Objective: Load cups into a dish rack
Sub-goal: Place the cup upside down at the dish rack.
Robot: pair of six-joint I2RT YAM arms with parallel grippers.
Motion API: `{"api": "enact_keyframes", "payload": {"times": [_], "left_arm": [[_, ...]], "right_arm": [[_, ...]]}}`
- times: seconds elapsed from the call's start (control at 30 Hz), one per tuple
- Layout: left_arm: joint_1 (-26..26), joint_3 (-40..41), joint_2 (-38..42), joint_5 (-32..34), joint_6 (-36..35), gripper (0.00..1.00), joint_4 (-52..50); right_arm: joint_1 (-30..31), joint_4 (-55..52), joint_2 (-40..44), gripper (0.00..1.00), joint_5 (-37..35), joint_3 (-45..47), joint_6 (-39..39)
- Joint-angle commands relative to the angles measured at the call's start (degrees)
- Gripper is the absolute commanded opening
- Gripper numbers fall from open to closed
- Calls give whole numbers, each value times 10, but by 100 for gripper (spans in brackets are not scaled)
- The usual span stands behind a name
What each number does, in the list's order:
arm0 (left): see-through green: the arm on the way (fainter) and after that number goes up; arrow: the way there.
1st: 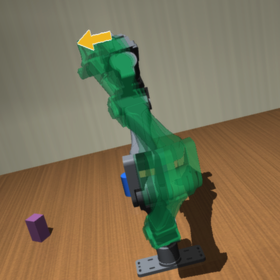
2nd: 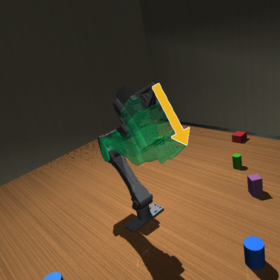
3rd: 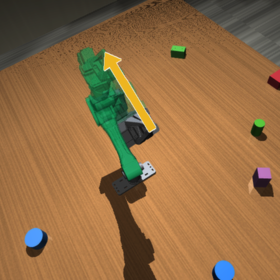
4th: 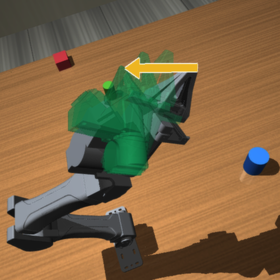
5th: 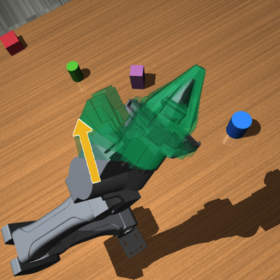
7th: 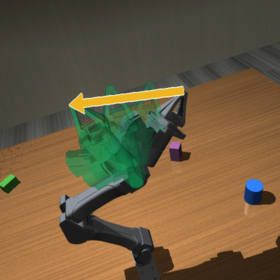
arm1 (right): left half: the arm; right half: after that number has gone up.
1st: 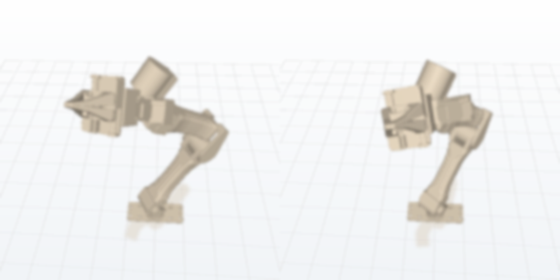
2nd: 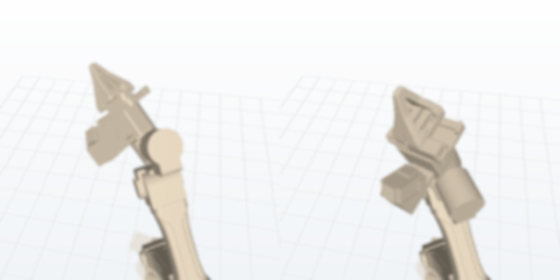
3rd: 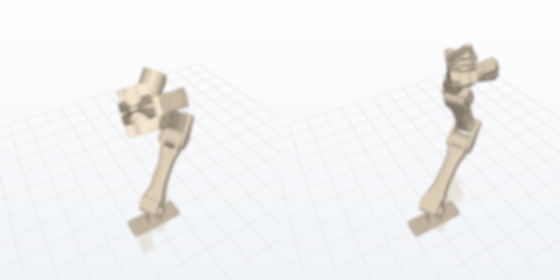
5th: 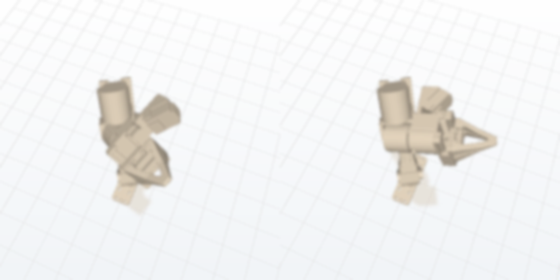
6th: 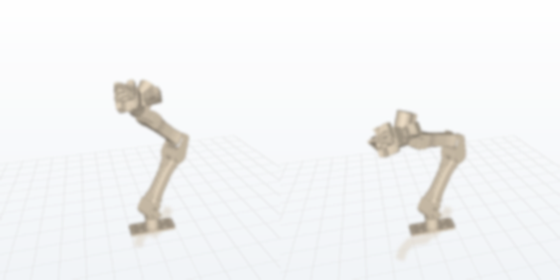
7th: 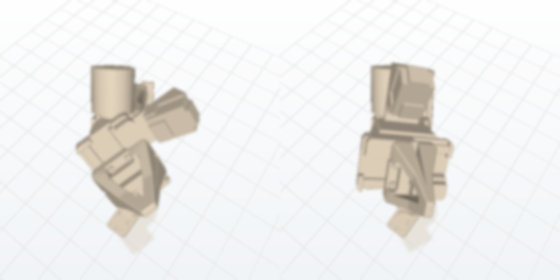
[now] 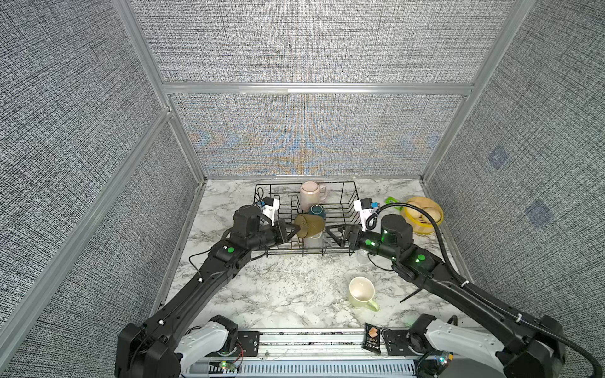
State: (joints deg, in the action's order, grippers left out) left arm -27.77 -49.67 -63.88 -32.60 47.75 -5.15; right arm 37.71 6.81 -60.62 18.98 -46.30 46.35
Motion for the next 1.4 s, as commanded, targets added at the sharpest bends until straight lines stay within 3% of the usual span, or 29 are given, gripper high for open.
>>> {"api": "enact_keyframes", "payload": {"times": [0.0,0.17,0.37,0.57,0.73,1.1,1.37], "left_arm": [[-2,1,-18,-50,47,0,126],[-7,6,-41,-79,83,0,208],[-16,-6,-63,-105,79,0,212],[-18,-2,-69,-109,83,0,226],[-19,7,-88,-119,108,0,275],[-19,2,-111,-120,111,0,278],[-20,-17,-152,-134,122,0,292]], "right_arm": [[-23,169,-10,89,103,30,184],[-64,325,-52,89,196,43,301],[-83,424,-93,80,234,37,356],[-112,414,-99,82,232,45,351],[-113,421,-125,83,284,9,351],[-105,458,-168,81,294,10,341],[-100,549,-221,76,294,-3,377]]}}
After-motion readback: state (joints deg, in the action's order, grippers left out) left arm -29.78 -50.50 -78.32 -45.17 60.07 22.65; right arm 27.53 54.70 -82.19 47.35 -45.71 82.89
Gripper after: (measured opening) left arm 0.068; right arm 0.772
